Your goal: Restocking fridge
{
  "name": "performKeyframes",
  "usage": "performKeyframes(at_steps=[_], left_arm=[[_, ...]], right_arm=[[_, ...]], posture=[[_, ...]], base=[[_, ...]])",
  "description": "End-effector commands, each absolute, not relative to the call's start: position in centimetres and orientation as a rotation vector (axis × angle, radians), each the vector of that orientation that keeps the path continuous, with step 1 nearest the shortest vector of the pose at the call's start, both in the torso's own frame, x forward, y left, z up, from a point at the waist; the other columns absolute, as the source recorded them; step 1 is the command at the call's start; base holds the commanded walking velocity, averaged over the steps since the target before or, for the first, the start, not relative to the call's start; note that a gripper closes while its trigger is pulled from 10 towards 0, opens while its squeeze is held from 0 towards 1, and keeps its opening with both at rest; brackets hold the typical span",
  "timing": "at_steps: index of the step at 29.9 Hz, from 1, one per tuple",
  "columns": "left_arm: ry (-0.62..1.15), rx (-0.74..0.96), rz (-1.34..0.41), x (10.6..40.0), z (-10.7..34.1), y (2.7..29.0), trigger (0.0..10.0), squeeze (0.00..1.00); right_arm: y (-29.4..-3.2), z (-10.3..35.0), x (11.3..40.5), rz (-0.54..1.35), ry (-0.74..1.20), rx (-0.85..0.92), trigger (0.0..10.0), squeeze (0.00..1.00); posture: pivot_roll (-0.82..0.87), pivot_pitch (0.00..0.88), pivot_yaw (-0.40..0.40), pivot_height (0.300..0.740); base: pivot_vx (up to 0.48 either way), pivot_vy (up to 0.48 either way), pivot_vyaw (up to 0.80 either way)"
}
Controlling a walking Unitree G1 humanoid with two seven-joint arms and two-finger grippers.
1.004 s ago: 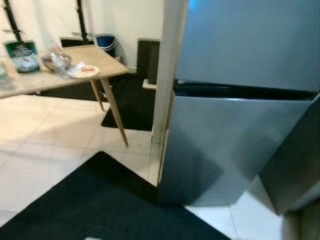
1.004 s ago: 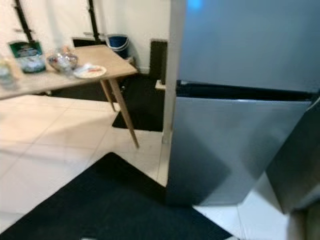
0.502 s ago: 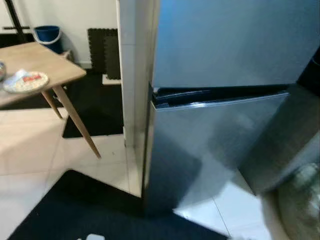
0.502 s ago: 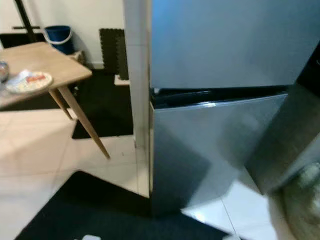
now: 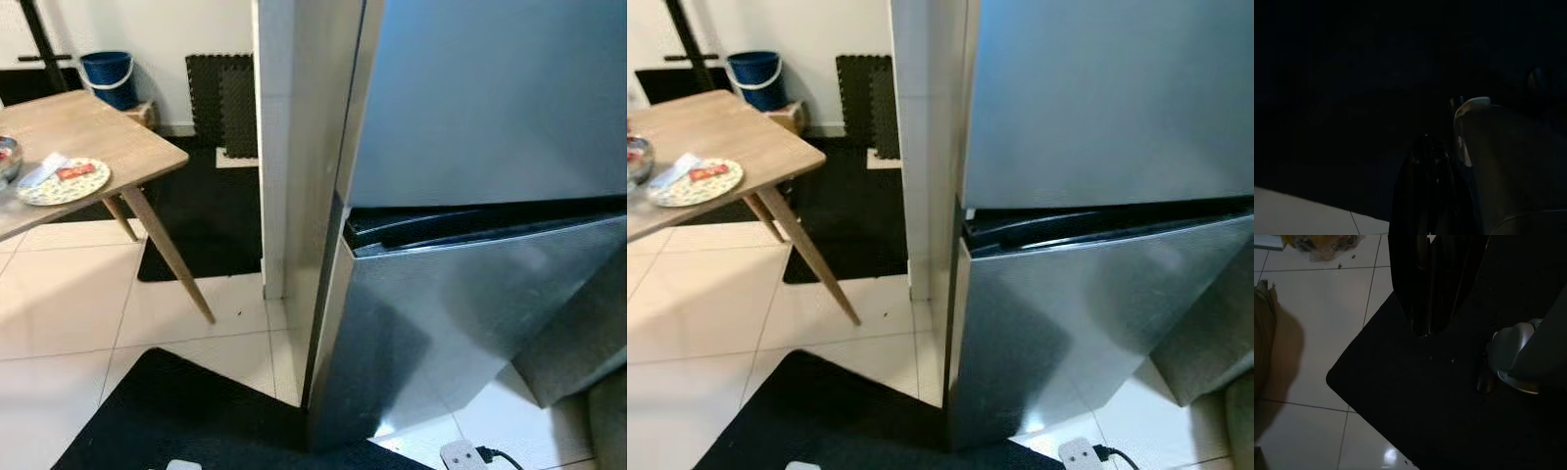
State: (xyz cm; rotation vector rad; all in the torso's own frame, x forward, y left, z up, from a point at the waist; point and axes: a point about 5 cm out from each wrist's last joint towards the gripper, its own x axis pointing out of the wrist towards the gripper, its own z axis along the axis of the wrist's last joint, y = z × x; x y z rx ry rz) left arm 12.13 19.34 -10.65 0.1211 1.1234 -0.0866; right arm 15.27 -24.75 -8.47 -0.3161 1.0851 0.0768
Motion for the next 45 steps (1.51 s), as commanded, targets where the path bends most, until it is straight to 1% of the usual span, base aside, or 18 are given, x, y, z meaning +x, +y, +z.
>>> performKeyframes(at_steps=[1, 7, 15, 24, 25, 26, 27, 28, 29, 30, 32, 35, 36, 37, 38, 39, 41, 45], left_arm=[[1.159, 0.127, -0.111, 11.2, -11.0, 18.8, 10.0, 0.0], [1.157, 0.127, -0.105, 11.2, -11.0, 18.9, 10.0, 0.0], [1.12, 0.153, -0.047, 11.9, -10.7, 19.9, 10.0, 0.0], [0.932, 0.027, 0.051, 15.0, -8.9, 22.1, 10.0, 0.0], [0.876, -0.009, 0.062, 15.9, -8.3, 22.8, 10.0, 0.0], [0.876, -0.009, 0.062, 15.9, -8.3, 22.8, 10.0, 0.0], [0.805, -0.058, 0.054, 16.9, -7.4, 23.6, 10.0, 0.0], [0.719, -0.119, 0.023, 18.1, -6.3, 24.4, 10.0, 0.0], [0.719, -0.119, 0.023, 18.1, -6.3, 24.4, 10.0, 0.0], [0.633, -0.144, -0.043, 19.3, -5.0, 25.4, 10.0, 0.0], [0.633, -0.144, -0.043, 19.3, -5.0, 25.4, 10.0, 0.0], [0.448, -0.162, -0.354, 20.9, -0.8, 28.3, 10.0, 0.0], [0.418, -0.155, -0.431, 20.9, 0.2, 28.8, 10.0, 0.0], [0.418, -0.155, -0.431, 20.9, 0.2, 28.8, 10.0, 0.0], [0.402, -0.131, -0.489, 21.0, 1.2, 29.5, 10.0, 0.0], [0.402, -0.131, -0.489, 21.0, 1.2, 29.5, 10.0, 0.0], [0.376, -0.085, -0.568, 21.3, 3.0, 30.3, 10.0, 0.0], [0.349, -0.062, -0.622, 21.5, 4.2, 30.6, 10.0, 0.0]], right_arm=[[-25.1, -8.4, 15.2, 0.055, 1.077, -0.29, 10.0, 0.0], [-25.1, -8.2, 15.6, 0.056, 1.062, -0.283, 10.0, 0.0], [-24.8, -7.6, 17.0, 0.071, 0.997, -0.257, 10.0, 0.0], [-25.0, -6.2, 19.4, 0.075, 0.879, -0.211, 10.0, 0.0], [-25.1, -5.8, 19.9, 0.074, 0.855, -0.192, 10.0, 0.0], [-25.1, -5.8, 19.9, 0.074, 0.855, -0.192, 10.0, 0.0], [-25.2, -5.4, 20.5, 0.08, 0.826, -0.167, 10.0, 0.0], [-25.4, -4.8, 21.2, 0.081, 0.794, -0.151, 10.0, 0.0], [-25.4, -4.8, 21.2, 0.081, 0.794, -0.151, 10.0, 0.0], [-25.9, -4.1, 21.9, 0.067, 0.758, -0.141, 10.0, 0.0], [-25.9, -4.1, 21.9, 0.067, 0.758, -0.141, 10.0, 0.0], [-27.0, -1.9, 24.2, 0.051, 0.638, -0.077, 10.0, 0.0], [-26.8, -1.5, 24.6, 0.074, 0.613, -0.05, 10.0, 0.0], [-26.8, -1.5, 24.6, 0.074, 0.613, -0.05, 10.0, 0.0], [-26.2, -1.3, 25.1, 0.137, 0.59, -0.018, 10.0, 0.0], [-26.2, -1.3, 25.1, 0.137, 0.59, -0.018, 10.0, 0.0], [-24.5, -0.9, 25.7, 0.282, 0.547, 0.048, 10.0, 0.0], [-23.1, -0.5, 26.2, 0.39, 0.508, 0.096, 10.0, 0.0]], posture=[[-0.08, 0.0, -0.035, 0.74], [-0.08, 0.0, -0.037, 0.74], [-0.08, 0.0, -0.036, 0.74], [-0.08, 0.0, -0.036, 0.74], [-0.07, 0.0, -0.04, 0.74], [-0.07, 0.0, -0.04, 0.74], [-0.07, 0.0, -0.04, 0.74], [-0.07, 0.0, -0.041, 0.74], [-0.07, 0.0, -0.041, 0.74], [-0.07, 0.0, -0.044, 0.74], [-0.07, 0.0, -0.044, 0.74], [-0.06, 0.0, -0.042, 0.74], [-0.06, 0.0, -0.042, 0.74], [-0.06, 0.0, -0.042, 0.74], [-0.06, 0.0, -0.042, 0.74], [-0.06, 0.0, -0.042, 0.74], [-0.05, 0.0, -0.043, 0.74], [-0.05, 0.0, -0.043, 0.74]], base=[[0.0, -0.48, 0.0], [0.0, -0.48, 0.0], [0.0, 0.0, 0.0], [0.0, 0.0, 0.0], [0.0, 0.0, 0.0], [0.0, 0.0, 0.0], [0.0, 0.0, 0.0], [0.0, 0.0, 0.0], [0.0, 0.0, 0.0], [0.0, 0.0, 0.0], [0.0, 0.0, 0.0], [0.0, 0.0, 0.0], [0.0, 0.0, 0.0], [0.0, 0.0, 0.0], [0.0, 0.0, 0.0], [0.0, 0.0, 0.0], [0.0, 0.0, 0.0], [0.0, 0.0, 0.0]])
